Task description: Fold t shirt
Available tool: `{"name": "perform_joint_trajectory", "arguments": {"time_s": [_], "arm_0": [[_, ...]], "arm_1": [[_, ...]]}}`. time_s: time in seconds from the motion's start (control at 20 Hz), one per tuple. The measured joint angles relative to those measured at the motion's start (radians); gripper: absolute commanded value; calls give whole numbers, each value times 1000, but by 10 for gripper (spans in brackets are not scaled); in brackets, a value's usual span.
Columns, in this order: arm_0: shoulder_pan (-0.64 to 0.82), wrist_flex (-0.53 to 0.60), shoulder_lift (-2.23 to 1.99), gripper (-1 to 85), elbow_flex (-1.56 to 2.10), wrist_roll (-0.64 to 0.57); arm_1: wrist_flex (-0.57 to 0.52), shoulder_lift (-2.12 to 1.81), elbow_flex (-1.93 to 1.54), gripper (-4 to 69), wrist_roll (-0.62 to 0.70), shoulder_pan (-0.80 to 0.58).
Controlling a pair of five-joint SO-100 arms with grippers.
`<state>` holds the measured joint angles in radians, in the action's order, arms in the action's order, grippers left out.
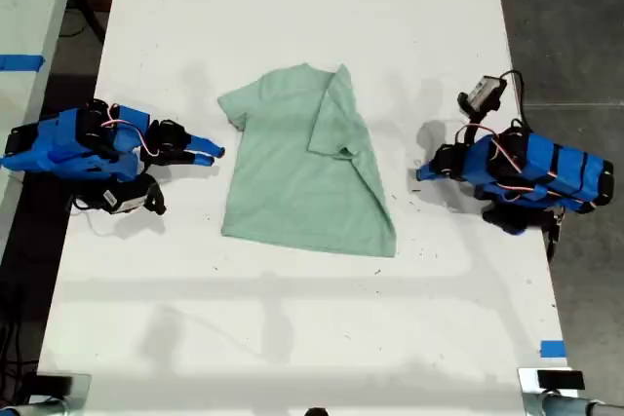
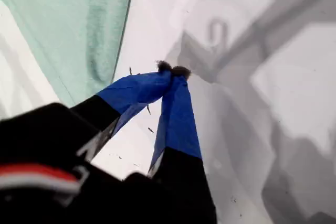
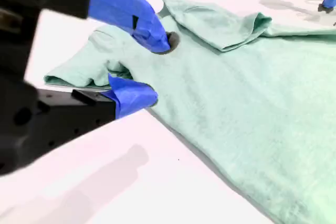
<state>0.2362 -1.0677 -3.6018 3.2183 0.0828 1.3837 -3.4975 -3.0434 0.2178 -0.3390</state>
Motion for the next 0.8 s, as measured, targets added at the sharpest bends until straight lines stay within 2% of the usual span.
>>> {"name": "perform_joint_trajectory", "arguments": {"time_s": [0.8], "arm_0": [[0, 0, 0, 117, 0, 0]], "arm_1": [[0, 0, -2, -8, 0, 11]]}}
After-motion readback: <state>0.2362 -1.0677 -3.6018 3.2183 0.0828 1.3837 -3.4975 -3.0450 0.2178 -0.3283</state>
